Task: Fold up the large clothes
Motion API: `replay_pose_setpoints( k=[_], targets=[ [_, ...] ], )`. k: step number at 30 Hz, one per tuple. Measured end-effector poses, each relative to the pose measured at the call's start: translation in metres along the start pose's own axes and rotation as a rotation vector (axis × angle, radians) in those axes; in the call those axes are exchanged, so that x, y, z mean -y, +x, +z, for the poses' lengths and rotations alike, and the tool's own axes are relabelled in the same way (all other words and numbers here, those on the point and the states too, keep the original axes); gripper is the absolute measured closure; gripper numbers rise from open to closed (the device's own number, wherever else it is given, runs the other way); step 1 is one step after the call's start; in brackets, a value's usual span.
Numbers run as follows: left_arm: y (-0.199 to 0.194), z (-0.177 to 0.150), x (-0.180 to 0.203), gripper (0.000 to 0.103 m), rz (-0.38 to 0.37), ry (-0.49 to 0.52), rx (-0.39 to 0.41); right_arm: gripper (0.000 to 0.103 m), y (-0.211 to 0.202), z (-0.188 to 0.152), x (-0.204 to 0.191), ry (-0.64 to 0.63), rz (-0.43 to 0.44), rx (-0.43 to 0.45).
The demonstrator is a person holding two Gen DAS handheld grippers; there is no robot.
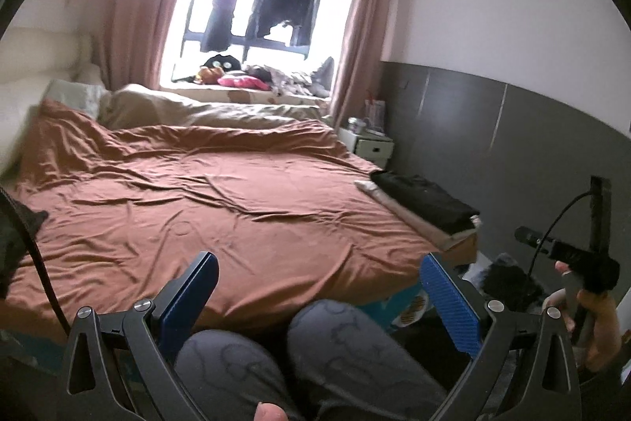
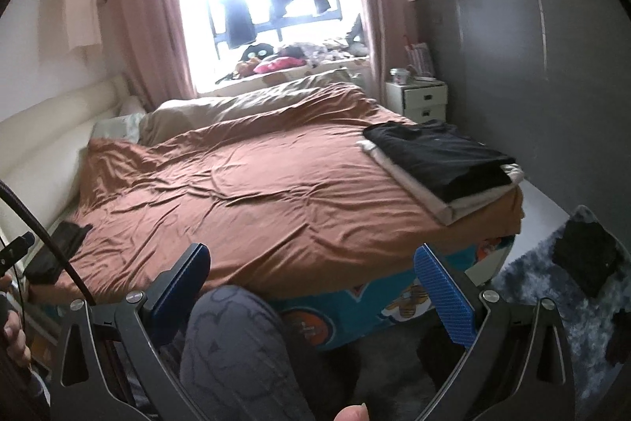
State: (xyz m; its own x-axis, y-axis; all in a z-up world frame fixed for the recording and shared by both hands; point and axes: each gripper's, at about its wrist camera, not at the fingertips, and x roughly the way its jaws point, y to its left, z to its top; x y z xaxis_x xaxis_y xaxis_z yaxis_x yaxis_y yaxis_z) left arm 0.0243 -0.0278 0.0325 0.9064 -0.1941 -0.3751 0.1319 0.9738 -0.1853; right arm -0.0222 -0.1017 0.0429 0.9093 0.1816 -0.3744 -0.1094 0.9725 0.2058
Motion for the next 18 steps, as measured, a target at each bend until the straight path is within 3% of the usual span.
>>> replay_pose_setpoints(
  k=[7, 18],
  targets=[
    [-0.016, -0.027, -0.008, 0.000, 0.058, 0.001, 0.015, 0.000, 0.011, -0.018, -0.012, -0.013, 0.028, 0.011],
    [-0.020, -0.031, -0.013, 0.000, 0.103, 0.002, 0.036, 0.000, 0.020, -0.029, -0.022, -0.044, 0.014, 0.014]
  ],
)
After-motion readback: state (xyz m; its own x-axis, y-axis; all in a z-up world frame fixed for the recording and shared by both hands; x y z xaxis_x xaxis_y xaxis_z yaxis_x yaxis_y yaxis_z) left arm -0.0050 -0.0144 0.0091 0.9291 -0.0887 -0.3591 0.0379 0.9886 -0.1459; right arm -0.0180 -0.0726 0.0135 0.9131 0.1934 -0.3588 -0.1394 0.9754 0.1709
